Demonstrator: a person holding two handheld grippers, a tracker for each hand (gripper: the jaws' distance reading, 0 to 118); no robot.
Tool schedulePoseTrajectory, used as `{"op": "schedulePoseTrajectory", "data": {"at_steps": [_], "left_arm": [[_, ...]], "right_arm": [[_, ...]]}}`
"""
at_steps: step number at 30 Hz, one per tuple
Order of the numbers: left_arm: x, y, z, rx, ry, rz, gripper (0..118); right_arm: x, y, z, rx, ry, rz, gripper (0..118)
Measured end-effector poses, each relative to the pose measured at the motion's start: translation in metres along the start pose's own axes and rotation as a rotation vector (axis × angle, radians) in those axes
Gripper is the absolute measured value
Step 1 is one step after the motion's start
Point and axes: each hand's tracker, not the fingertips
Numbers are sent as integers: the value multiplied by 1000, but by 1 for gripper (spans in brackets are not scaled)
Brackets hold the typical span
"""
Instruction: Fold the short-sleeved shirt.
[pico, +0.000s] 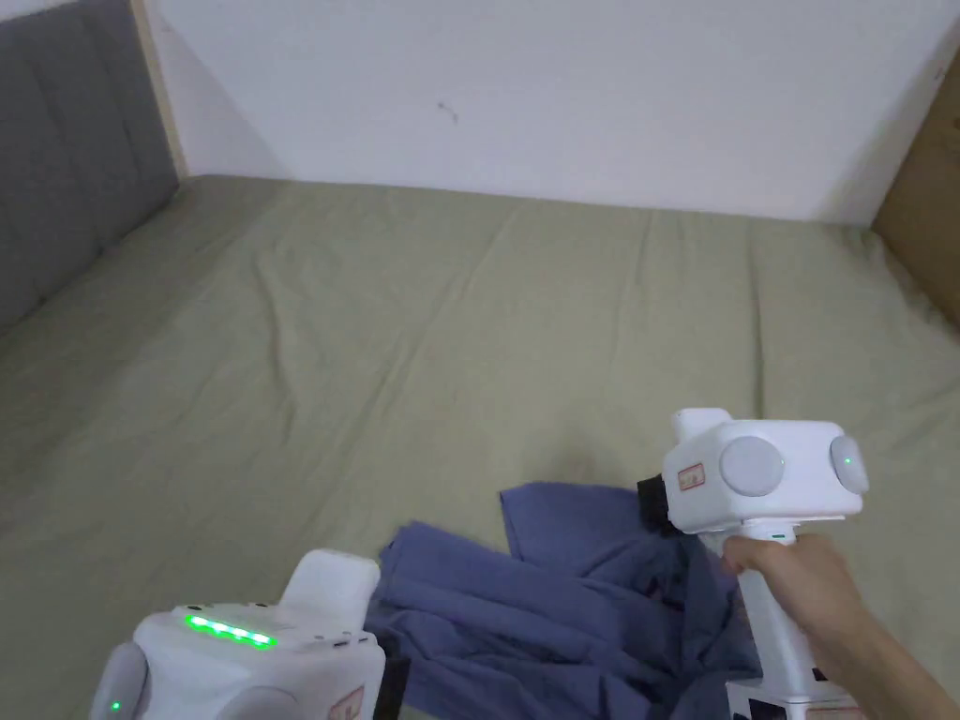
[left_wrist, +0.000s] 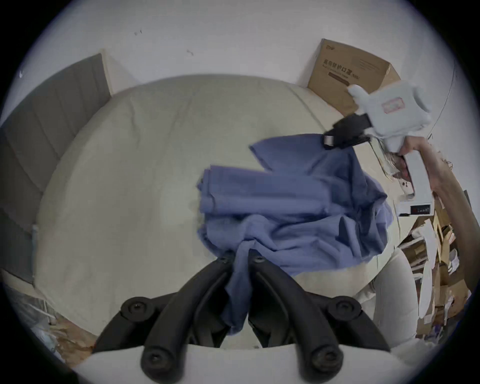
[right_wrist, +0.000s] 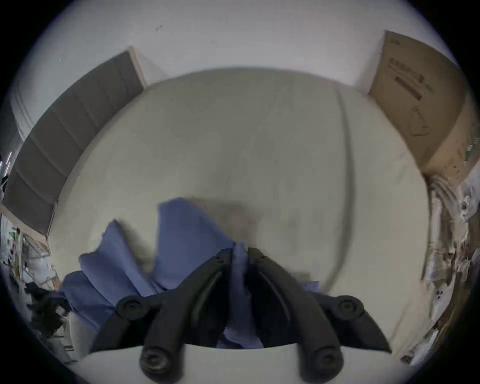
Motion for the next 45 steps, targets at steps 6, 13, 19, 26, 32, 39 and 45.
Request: {"op": "schedulePoseTrajectory", "data": {"at_steps": [6, 13, 19, 26, 32, 39, 45], "left_arm": [[-38, 61, 56, 211, 141, 45, 6], [-84, 133, 126, 373, 283, 78, 6], [-106, 191, 166, 484, 273, 121, 6], [-101, 237, 176, 529, 334, 73, 6], [-123, 270, 171, 562, 372, 89, 6], [-147, 295, 157, 594, 402, 90, 6], [-153, 254, 126, 524, 415, 91, 6]], "right_arm": [[65, 40, 102, 179, -91, -118, 13], [131, 60, 228, 385, -152, -268, 13], [150, 79, 289, 486, -114, -327, 13], [124, 116, 287, 508, -124, -282, 13], [113, 164, 270, 512, -109, -270, 13], [100, 209, 253, 545, -103, -244, 13], [104, 173, 201, 478, -82, -253, 13]]}}
